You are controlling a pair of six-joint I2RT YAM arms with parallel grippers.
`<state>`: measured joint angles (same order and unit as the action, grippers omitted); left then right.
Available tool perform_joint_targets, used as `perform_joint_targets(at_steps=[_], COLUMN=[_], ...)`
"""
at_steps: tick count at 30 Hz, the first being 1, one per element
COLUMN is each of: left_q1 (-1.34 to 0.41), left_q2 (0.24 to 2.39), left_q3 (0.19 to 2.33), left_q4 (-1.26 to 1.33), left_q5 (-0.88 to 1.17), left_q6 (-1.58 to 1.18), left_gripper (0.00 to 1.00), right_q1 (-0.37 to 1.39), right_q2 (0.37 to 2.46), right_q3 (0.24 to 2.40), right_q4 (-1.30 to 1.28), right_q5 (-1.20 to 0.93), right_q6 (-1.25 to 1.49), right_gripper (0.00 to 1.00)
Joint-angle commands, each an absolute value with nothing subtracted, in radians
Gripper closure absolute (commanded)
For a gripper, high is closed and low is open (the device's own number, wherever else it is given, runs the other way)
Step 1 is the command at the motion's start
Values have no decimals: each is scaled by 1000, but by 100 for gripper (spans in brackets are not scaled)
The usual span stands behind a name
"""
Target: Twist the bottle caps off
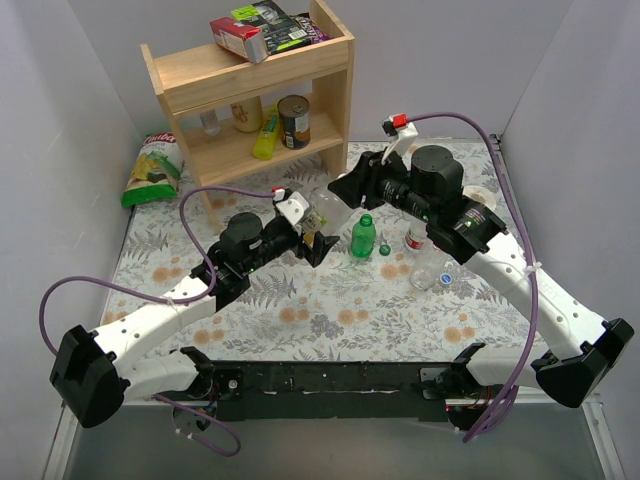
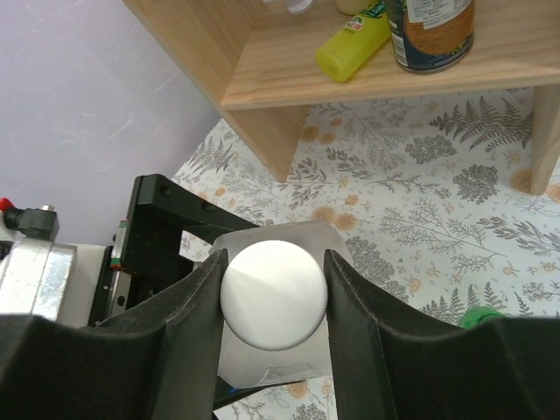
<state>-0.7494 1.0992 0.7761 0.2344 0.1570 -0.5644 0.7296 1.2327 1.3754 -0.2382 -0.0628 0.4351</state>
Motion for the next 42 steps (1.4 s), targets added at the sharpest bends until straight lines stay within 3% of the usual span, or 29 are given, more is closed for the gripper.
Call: perform_joint_targets(at_steps=[1, 4, 10, 13, 15, 16, 17, 18, 19, 25, 42], left_q1=[-755, -755, -758, -759, -759, -759, -759, -759, -759, -759, -758], left_q2=[1115, 1126, 1135, 1141, 1152, 1161, 1164, 1167, 1173, 1180, 1149], left_q3=[772, 775, 781, 784, 788, 792, 792, 795, 798, 813, 819], left_q4=[241, 235, 221, 221, 224, 229, 235, 238, 242, 238, 229], left_q5=[195, 218, 261, 279, 291, 308, 320, 331, 350, 368, 322], left_q6=[-551, -552, -574, -616, -650, -687, -704, -718, -747, -802, -847], left_gripper=[2, 9, 51, 62, 64, 66, 67, 68, 68, 70, 71], right_q1=[735, 735, 732, 719, 697, 677, 669, 661, 651, 644, 644], right_q2=[1224, 1233, 1249, 1244, 1227, 1220, 1206, 1198, 1195, 1196, 1207], right_q3=[1371, 1371, 1373, 1371, 1368, 1368, 1371, 1377, 1393, 1427, 1324], right_q4=[-146, -149, -179, -206, -210, -207, -207, -206, -204, -202, -193], right_q5=[-109, -143, -161, -152, -152, -155, -155, -156, -156, -149, -187], right_q6=[465, 471, 460, 448, 442, 437, 433, 422, 414, 403, 465], right_gripper=[99, 99, 99, 97, 75, 55, 46, 28, 22, 20, 27])
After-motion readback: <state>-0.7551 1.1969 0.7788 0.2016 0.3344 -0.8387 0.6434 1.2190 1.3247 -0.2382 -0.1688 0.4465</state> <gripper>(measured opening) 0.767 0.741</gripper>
